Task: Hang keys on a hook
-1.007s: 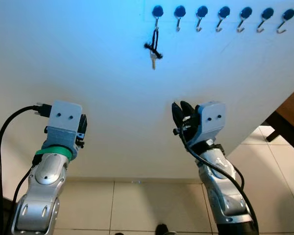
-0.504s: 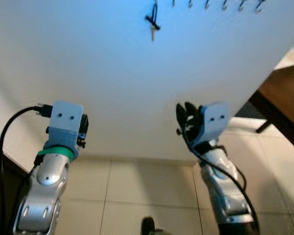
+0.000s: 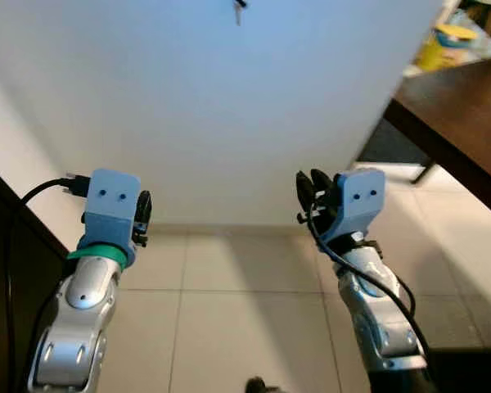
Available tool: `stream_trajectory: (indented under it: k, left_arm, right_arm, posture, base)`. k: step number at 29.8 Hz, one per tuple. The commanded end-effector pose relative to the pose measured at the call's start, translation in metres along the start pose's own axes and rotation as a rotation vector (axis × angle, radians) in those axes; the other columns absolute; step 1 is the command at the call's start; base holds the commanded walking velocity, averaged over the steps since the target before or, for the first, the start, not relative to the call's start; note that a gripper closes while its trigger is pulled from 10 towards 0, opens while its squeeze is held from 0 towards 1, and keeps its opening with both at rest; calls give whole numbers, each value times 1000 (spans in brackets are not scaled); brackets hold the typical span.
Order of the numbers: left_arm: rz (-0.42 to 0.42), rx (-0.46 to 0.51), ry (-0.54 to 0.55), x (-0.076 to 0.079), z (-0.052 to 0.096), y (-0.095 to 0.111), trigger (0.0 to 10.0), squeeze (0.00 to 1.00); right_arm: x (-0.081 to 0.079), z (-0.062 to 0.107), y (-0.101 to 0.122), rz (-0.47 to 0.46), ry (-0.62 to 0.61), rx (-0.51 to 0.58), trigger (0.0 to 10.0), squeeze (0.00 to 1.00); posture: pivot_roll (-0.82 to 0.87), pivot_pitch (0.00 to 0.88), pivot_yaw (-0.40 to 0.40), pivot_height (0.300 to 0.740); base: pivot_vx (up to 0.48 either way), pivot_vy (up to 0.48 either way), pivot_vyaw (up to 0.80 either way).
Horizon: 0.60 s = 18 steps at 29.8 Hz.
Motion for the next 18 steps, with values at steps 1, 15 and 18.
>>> stream_trajectory:
  k: [1,15,18]
  left_arm:
    - [22,-27,-10,0,1,-6,10000,0]
    - [62,-30,-18,1,1,-6,10000,0]
    - [60,-28,-20,1,1,-5,10000,0]
  right_arm:
    - [1,1,-4,-11,-1,-16,10000,0]
    - [2,0,-5,-16,-7,-20,10000,0]
    - [2,-1,-5,-16,-7,-20,10000,0]
  posture:
    - [-34,91,65,740]
    - [-32,91,66,740]
    - [-32,90,66,740]
  base:
    - [0,0,-800]
    - [0,0,-800]
    - [0,0,-800]
Point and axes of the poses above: a point about 5 cm out from each wrist's last joint towards the gripper, its own z axis pointing back from the gripper into the wrist, its own y axis along the axis of the wrist's last joint, x = y × z, the point moved 6 cm from there along -z, pointing out of the wrist towards the gripper, and after that the axes turned 3 degrees about z, right-handed, at the moved point
